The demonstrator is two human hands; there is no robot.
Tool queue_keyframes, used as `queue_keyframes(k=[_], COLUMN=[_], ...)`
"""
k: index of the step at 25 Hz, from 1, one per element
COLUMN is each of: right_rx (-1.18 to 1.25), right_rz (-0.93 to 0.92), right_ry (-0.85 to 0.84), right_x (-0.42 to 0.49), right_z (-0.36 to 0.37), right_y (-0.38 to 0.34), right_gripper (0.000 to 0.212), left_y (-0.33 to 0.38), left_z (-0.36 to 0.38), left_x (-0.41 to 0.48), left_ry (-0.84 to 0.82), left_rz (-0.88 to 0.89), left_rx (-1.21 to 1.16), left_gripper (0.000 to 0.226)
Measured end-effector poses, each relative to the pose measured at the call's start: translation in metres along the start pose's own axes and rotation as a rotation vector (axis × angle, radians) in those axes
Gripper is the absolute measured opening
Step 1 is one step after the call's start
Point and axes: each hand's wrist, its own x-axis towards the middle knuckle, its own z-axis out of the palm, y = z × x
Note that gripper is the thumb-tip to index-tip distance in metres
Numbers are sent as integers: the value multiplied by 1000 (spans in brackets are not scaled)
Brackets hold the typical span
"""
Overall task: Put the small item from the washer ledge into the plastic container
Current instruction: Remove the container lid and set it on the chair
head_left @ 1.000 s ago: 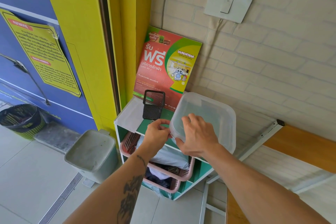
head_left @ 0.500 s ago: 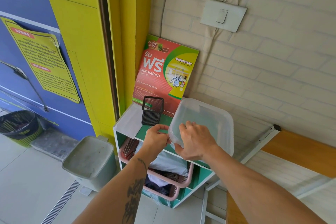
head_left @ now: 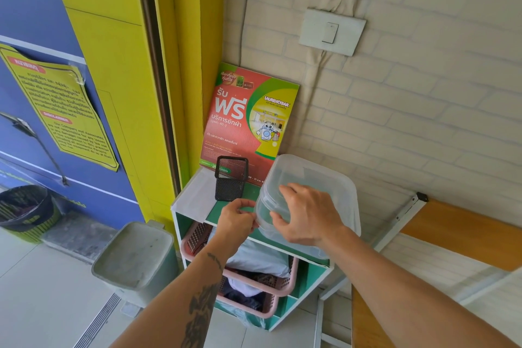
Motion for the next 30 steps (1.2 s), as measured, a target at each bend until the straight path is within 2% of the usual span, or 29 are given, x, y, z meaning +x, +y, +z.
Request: queue_keyframes(k=[9, 15, 20, 23, 26, 30], right_rx=[5, 5, -20, 38, 192, 355], right_rz=[-15, -24, 5, 25, 126, 530], right_ry=[32, -20, -19, -7, 62, 104], right_x=[1, -13, -19, -20, -22, -28], right_z=[-15, 5, 22, 18, 9, 11], right_y=[2, -5, -7, -2, 19, 70], right_gripper=[44, 37, 45, 51, 57, 59], left_y=[0, 0, 7, 23, 40, 54], left_z=[3, 3, 1, 9, 22, 34], left_x=[-2, -2, -1, -5, -7, -7], left_ry=[26, 47, 61, 161, 195, 70], left_rz=[-7, 19, 75, 196, 334, 368], left_rx=[42, 101, 184, 331, 429, 616], left_gripper=[28, 27, 29, 30, 31, 46])
